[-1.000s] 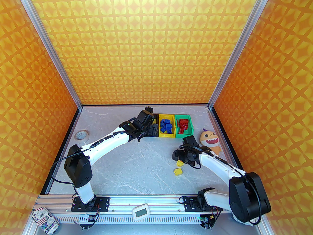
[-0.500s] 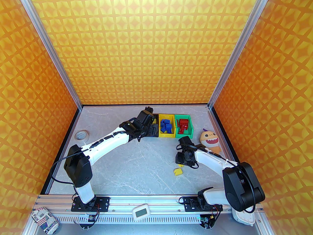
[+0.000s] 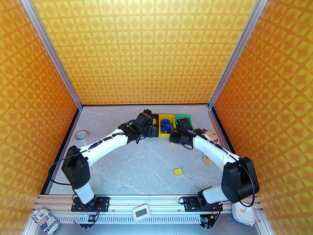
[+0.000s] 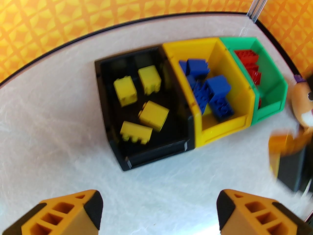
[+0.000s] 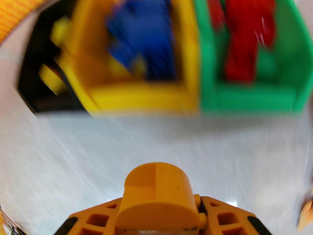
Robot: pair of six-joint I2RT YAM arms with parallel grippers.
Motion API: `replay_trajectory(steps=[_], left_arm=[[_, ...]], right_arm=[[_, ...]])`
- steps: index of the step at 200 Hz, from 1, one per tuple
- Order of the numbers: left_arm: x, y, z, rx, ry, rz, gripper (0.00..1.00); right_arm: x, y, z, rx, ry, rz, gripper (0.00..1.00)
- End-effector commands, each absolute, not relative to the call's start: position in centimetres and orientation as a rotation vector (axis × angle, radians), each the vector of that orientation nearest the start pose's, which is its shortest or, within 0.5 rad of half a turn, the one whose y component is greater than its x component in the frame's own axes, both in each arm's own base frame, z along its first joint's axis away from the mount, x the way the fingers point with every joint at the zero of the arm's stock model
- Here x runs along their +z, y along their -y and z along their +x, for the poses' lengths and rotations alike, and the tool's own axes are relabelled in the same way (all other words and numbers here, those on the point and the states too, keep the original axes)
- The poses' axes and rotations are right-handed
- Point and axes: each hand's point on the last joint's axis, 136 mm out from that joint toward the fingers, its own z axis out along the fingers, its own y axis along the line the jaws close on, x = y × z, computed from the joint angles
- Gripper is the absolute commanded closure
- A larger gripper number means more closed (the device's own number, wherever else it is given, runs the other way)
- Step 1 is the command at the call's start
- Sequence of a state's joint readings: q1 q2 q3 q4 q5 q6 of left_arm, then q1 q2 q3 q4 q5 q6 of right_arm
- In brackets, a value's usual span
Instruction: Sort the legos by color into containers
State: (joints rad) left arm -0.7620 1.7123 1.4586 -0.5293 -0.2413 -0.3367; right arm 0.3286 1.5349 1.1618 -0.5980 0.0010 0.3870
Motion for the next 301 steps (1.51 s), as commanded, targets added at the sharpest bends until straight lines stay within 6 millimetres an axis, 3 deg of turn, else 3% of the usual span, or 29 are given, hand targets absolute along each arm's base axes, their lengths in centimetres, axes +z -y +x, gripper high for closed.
replay_trajectory(steps=[1, 36, 69, 99, 121, 160, 228, 256, 301], left_arm=[[22.1, 28.4, 36.6, -0.305, -2.287, 0.331, 0.19], [22.6, 25.7, 35.4, -0.312, -2.285, 0.266, 0.19], [22.6, 24.3, 34.3, -0.315, -2.292, 0.239, 0.19], [21.8, 23.8, 33.7, -0.3, -2.318, 0.238, 0.16], [21.6, 23.6, 33.5, -0.293, -2.327, 0.243, 0.16], [21.4, 23.8, 33.3, -0.303, -2.332, 0.258, 0.16], [19.5, 27.7, 32.1, -0.48, -2.33, 0.384, 0.17], [18.3, 30.2, 30.9, -0.628, -2.323, 0.445, 0.17], [15.9, 34.4, 29.0, -0.667, -2.244, 0.654, 0.19]], right_arm=[[16.6, -15.4, 41.3, 0.307, -2.475, -0.014, 0.66], [18.2, -19.2, 46.0, 0.292, -2.436, -0.116, 0.65], [16.6, -22.7, 49.6, 0.299, -2.46, -0.181, 0.63], [14.0, -24.7, 52.5, 0.292, -2.525, -0.204, 0.41], [14.0, -25.4, 52.9, 0.296, -2.531, -0.216, 0.34], [16.3, -23.8, 51.2, 0.261, -2.474, -0.195, 0.28], [20.4, -19.8, 44.4, 0.276, -2.37, -0.177, 0.2], [20.9, -16.0, 41.8, 0.183, -2.39, -0.084, 0.2], [25.0, -10.1, 38.5, 0.122, -2.337, 0.077, 0.15]])
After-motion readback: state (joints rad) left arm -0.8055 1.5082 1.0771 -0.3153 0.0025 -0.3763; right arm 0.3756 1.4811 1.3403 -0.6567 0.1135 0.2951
